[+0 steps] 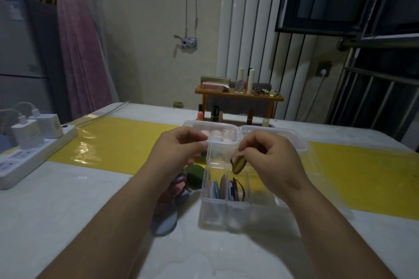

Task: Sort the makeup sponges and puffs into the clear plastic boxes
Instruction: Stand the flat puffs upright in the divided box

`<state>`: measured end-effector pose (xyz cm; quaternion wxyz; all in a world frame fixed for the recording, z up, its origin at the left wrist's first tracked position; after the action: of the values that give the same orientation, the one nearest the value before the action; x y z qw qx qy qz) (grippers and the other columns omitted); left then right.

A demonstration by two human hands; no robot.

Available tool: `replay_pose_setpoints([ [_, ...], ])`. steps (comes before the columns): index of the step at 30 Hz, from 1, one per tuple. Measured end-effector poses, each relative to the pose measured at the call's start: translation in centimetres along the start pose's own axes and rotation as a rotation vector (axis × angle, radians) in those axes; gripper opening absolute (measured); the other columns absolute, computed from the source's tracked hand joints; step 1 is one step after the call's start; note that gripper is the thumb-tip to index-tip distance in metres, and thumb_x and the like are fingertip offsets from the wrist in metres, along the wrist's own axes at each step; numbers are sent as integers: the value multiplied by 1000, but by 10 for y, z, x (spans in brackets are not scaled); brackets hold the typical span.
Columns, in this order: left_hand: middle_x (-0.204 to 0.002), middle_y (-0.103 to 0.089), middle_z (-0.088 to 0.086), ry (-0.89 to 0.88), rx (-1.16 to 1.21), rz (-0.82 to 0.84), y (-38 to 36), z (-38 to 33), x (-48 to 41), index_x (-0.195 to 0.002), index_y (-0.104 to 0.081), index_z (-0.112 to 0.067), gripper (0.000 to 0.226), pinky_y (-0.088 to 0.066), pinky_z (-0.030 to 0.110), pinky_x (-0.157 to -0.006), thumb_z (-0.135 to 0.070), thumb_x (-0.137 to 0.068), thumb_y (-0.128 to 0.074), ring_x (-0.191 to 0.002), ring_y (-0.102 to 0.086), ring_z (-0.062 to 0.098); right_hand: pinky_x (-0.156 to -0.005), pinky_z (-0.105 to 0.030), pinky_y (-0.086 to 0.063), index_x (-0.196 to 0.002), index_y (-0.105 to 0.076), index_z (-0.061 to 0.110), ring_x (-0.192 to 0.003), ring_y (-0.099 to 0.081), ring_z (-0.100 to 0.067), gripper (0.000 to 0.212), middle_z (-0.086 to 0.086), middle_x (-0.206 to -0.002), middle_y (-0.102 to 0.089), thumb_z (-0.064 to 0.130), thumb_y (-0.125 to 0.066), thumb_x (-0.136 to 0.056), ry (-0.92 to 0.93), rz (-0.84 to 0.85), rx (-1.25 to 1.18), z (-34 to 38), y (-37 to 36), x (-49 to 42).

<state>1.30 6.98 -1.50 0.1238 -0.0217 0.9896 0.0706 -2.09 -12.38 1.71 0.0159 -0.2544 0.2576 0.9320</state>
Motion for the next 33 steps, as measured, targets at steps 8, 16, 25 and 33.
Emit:
replay_pose_setpoints([
  [8,-72,-66,3,31,22,-53,7,5,-3,-87,-73,-9,5,-46,24,-53,-6,-85,-69,-64,-56,16,-66,-39,-57,-70,-67,20,-71,-62,-17,17,1,-69,-64,10,-60,-83,-14,45,106,0,-2,1],
  [16,-76,-66,4,51,-9,-59,8,5,-2,-88,-73,-10,4,-46,22,-52,-10,-86,-69,-66,-56,16,-60,-21,-43,-67,-63,26,-71,-61,-9,22,5,-68,-61,13,-60,-84,-51,151,240,-3,-14,5],
  [25,-72,-64,5,59,11,-72,9,5,-1,-85,-72,-10,4,-44,21,-49,-7,-85,-69,-63,-54,16,-72,-31,-57,-80,-67,27,-76,-61,-9,10,6,-78,-64,19,-63,-84,-171,328,356,-17,-29,10],
  [33,-82,-68,10,77,-21,-93,14,7,-2,-85,-72,-14,5,-46,25,-54,-10,-87,-69,-67,-57,18,-71,-25,-52,-84,-67,30,-79,-58,-6,7,11,-86,-64,24,-67,-89,-175,333,449,-19,-29,10],
])
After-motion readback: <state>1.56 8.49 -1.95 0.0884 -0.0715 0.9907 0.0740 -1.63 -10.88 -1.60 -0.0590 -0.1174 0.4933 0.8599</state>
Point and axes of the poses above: each hand's wrist, its own x-axis away from the middle knuckle, its own y-axis out of the back of the hand, z = x × y, the point moved 10 cm from there along -x, towards the middle knuckle
